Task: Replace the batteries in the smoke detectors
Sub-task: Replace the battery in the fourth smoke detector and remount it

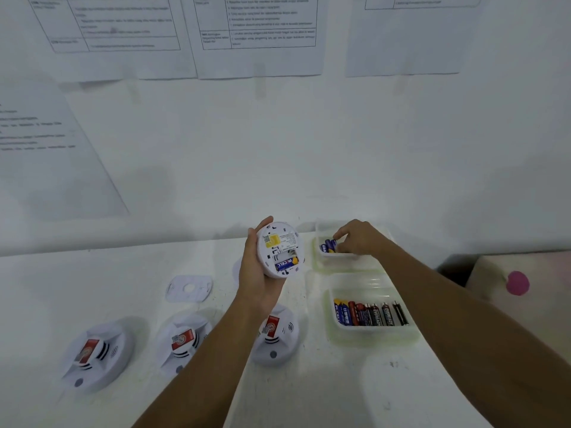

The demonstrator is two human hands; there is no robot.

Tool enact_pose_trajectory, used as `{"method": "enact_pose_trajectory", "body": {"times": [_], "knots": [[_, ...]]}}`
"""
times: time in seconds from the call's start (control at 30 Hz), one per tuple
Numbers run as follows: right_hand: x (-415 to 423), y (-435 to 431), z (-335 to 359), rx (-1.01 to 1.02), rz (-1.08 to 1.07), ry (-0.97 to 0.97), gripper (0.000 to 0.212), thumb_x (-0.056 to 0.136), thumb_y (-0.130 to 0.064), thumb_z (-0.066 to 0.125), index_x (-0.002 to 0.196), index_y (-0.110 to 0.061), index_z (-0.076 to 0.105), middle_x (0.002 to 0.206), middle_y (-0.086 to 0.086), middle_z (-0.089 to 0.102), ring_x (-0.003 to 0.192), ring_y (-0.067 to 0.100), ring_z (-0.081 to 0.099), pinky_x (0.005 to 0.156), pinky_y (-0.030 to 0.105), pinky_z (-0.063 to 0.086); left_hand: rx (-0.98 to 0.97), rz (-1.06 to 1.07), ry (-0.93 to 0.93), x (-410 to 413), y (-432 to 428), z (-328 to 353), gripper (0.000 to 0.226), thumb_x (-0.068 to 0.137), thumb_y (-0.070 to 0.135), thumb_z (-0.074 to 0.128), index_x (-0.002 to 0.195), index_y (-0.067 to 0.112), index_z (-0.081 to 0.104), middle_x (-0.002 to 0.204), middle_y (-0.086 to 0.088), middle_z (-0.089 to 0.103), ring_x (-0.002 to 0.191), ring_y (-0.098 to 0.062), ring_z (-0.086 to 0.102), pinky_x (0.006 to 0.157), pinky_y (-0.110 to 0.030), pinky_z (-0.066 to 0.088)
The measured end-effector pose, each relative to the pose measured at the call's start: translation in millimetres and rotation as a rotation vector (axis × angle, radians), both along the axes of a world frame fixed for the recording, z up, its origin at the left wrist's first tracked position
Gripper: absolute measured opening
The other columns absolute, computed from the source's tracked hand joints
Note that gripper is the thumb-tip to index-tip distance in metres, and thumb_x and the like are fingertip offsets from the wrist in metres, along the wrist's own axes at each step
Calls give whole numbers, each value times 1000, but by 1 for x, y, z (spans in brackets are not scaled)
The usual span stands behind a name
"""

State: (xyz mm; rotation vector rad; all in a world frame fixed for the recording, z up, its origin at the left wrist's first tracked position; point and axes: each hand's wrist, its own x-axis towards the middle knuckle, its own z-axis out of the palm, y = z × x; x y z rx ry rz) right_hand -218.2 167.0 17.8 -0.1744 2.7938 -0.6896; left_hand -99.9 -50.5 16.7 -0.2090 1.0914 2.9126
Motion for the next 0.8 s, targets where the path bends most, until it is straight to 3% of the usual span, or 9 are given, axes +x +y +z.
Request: {"method": "enact_pose_trajectory", "body": {"times": [0.23,0.37,0.47,0.63,0.8], "knots": [[-6,-3,-3,-71,-60,-28,23,72,-19,85,91,-16,72,81,-4,61,64,11,58,53,18,41,-1,-3,5,-5,4,0,52,93,47,42,137,20,53,135,-12,59,126,-32,52,111,-54,36],[-4,0,-1,-137,-115,-40,22,69,-11,82,85,-17,69,82,6,70,59,13,60,52,20,44,3,-2,1,-5,4,-3,47,96,46,40,132,21,56,134,-11,59,125,-31,53,111,-54,35],[4,2,6,-237,-74,-2,21,72,-4,75,85,-17,65,83,14,74,65,18,63,60,26,48,4,-4,1,-5,4,-2,44,99,45,38,131,22,57,134,-11,59,124,-31,54,110,-54,36],[38,0,45,-614,-33,65,18,83,-3,67,94,-17,67,84,10,69,73,26,69,64,31,52,10,-7,11,-2,6,4,44,99,46,36,130,22,57,130,-10,61,120,-30,56,109,-54,37],[98,-20,69,-759,57,103,5,84,-2,70,86,-6,67,72,1,67,57,13,57,52,25,43,0,-12,27,6,14,10,43,100,47,35,128,24,58,126,-8,65,120,-30,57,108,-53,39]]}}
